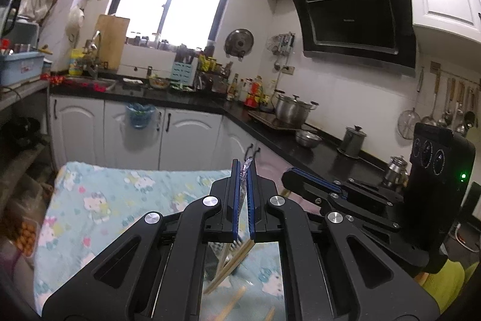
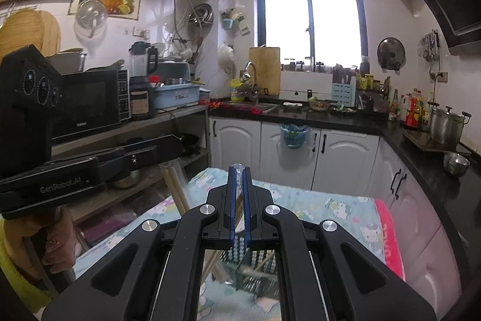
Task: Organize utensils
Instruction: 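Lower the held chopsticks into the green caddy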
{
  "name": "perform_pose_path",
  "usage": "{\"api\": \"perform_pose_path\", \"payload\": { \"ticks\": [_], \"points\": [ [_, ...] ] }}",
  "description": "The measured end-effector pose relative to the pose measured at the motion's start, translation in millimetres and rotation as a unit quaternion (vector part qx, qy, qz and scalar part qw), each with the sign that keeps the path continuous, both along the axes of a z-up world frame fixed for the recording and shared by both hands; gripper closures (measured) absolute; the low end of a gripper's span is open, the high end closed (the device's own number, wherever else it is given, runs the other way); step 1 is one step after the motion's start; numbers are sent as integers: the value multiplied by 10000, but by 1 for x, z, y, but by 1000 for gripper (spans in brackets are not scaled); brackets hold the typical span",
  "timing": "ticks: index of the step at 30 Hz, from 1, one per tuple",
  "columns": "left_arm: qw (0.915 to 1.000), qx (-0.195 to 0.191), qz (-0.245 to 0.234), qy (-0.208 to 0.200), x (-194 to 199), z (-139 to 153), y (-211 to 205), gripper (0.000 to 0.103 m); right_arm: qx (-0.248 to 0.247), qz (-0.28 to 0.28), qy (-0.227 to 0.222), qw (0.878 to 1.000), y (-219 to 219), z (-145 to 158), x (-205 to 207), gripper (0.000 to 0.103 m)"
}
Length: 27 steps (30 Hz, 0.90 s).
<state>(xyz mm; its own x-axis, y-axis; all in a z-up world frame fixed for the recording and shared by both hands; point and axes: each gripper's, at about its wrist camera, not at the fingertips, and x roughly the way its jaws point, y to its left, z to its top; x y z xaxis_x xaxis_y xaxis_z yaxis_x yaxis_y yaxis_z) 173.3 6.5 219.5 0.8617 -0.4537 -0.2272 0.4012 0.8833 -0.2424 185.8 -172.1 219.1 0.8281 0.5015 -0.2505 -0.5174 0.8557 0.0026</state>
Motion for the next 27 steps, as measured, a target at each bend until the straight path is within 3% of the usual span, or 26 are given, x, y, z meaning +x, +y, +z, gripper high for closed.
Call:
{"api": "perform_pose_path", "payload": {
  "ticks": [10, 27],
  "points": [
    [9993, -50, 380, -28, 40, 4, 10, 101, 164, -280, -28, 9995, 8, 6, 46, 99],
    [9968, 251, 682, 340, 77, -48, 18, 101, -178, -553, 84, 9983, 7, -23, 75, 99]
  ]
}}
